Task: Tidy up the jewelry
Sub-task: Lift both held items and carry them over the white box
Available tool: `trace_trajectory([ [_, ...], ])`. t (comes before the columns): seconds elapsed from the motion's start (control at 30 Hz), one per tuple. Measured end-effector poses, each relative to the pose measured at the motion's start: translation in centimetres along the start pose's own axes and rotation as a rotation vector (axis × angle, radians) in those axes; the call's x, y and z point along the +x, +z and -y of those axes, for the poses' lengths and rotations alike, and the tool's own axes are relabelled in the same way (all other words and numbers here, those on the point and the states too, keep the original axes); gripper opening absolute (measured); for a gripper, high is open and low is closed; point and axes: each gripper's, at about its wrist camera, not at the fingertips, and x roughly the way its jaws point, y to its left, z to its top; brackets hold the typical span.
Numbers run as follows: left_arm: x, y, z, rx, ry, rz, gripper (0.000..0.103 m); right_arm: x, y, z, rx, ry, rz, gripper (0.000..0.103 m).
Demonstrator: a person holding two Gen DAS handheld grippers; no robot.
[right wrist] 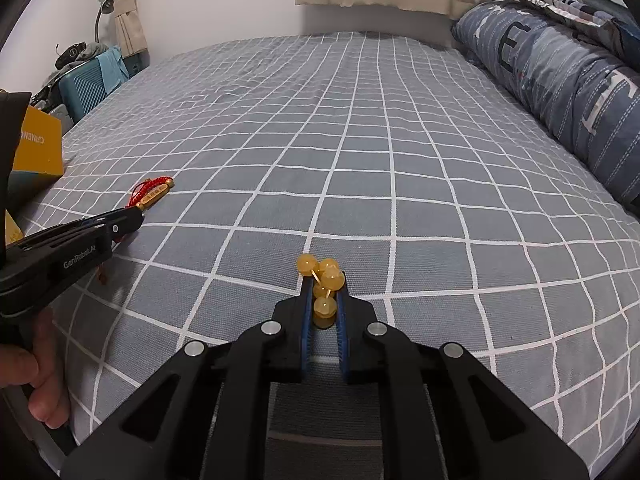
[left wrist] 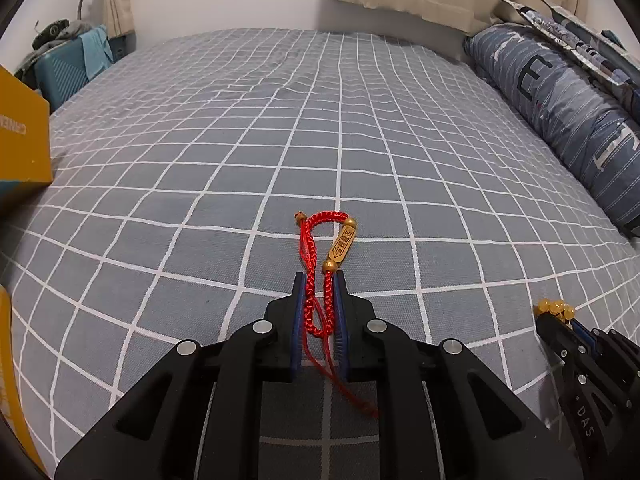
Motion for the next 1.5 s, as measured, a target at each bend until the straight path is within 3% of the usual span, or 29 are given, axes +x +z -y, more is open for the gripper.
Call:
trace_trajectory([
  [0.2, -0.8, 0.3, 0.7, 0.03, 0.015, -0.006, 0.012, -0.1, 0.1, -0.1, -0.004, -0.01, 0.0, 0.009],
  [0.4, -2.1, 1.0, 0.5, 0.002, -0.029, -0.053, 0.012, -1.1, 0.5, -0.3, -0.002, -0.065, 0.004, 0.009],
  [1.0, -10.1, 1.4, 0.4, 0.03, -0.072, -0.021, 0.012, -6.9, 2.7, -1.3, 0.071, -0.054, 0.011, 0.01],
  [1.5, -14.7, 1.4, -2.0, 0.014, -0.09, -0.017, 0.012, -9.2, 3.0, -2.7, 0.114, -0.035, -0.062, 0.01],
])
